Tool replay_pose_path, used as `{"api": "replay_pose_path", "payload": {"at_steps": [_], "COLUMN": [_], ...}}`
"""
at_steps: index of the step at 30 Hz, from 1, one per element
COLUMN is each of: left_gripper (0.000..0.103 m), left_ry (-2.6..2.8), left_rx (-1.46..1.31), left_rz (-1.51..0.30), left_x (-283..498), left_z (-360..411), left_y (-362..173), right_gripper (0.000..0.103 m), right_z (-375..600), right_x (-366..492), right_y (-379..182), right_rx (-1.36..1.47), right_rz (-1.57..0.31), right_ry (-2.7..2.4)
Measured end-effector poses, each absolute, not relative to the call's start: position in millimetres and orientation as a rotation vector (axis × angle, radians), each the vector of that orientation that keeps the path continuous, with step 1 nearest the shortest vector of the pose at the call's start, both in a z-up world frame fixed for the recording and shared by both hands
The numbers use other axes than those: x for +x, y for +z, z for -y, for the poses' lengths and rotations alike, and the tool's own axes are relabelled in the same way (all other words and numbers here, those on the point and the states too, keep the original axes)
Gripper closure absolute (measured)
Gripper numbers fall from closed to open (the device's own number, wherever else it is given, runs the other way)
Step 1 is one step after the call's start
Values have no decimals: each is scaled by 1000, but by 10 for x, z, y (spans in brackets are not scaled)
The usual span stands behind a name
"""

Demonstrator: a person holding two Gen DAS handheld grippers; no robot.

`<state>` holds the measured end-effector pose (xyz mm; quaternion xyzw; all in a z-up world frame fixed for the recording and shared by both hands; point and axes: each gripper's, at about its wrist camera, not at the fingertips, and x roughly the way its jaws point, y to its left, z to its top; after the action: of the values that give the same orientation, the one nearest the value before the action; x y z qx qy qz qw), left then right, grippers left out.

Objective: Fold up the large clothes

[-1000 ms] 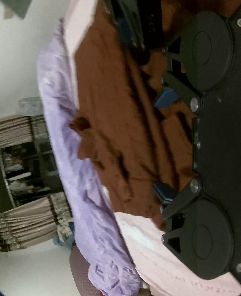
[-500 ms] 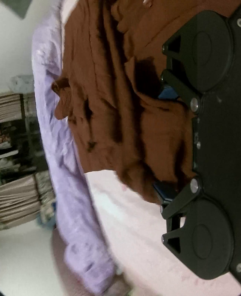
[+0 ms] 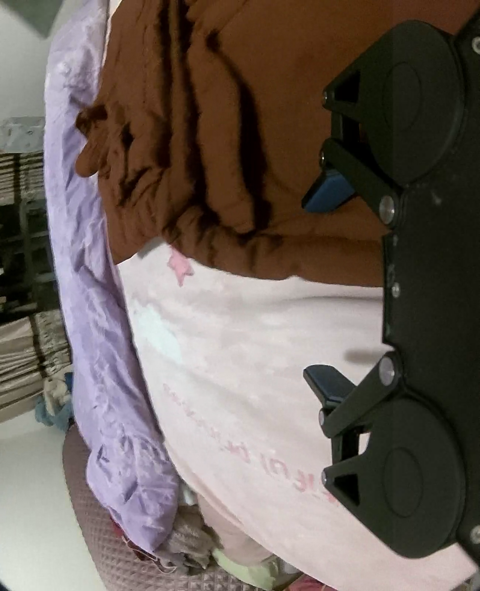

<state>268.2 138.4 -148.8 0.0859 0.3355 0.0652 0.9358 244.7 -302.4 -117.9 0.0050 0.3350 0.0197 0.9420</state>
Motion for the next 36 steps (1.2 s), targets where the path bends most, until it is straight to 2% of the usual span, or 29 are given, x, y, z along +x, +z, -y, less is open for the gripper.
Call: {"api": "replay_pose_path", "payload": {"at_steps": [5, 10, 15, 18, 23, 24, 25, 26, 27, 31, 36], "left_gripper": [13, 13, 12, 9, 12, 12, 12, 12, 12, 12, 12], "left_ry": [66, 23, 51, 65, 110, 125, 130, 137, 137, 73, -8], "left_rx": [146, 193, 209, 147, 115, 120, 119, 101, 77, 100, 78], "left_rz": [-685, -653, -705, -681, -655, -653, -642, -631, -626, -684, -759], "left_x": [2498, 2554, 2665, 2662, 2526, 2456, 2372, 2261, 2171, 1904, 1712], "left_z": [-1272, -959, -939, -1094, -1238, -1273, -1319, -1376, -1428, -1506, -1459], "left_y": [-1383, -1240, -1371, -1558, -1460, -1406, -1345, -1279, -1231, -1143, -1244], "right_gripper": [46, 46, 48, 49, 47, 44, 31, 12, 8, 8, 8], "right_z": [3101, 2978, 3014, 2994, 3096, 3120, 3143, 3162, 3179, 3281, 3421], "right_x": [2310, 2618, 2817, 2681, 2353, 2232, 2086, 1948, 1848, 1560, 1434], "right_y": [-949, -864, -1187, -1252, -1107, -1049, -987, -945, -922, -954, -1120], "right_rx": [51, 14, 34, -19, 34, 46, 54, 51, 43, 27, 179], "right_rz": [-586, -584, -747, -686, -659, -650, -643, -639, -637, -678, -763], "right_ry": [27, 81, 6, 23, 27, 19, 1, -20, -35, -62, -31]}}
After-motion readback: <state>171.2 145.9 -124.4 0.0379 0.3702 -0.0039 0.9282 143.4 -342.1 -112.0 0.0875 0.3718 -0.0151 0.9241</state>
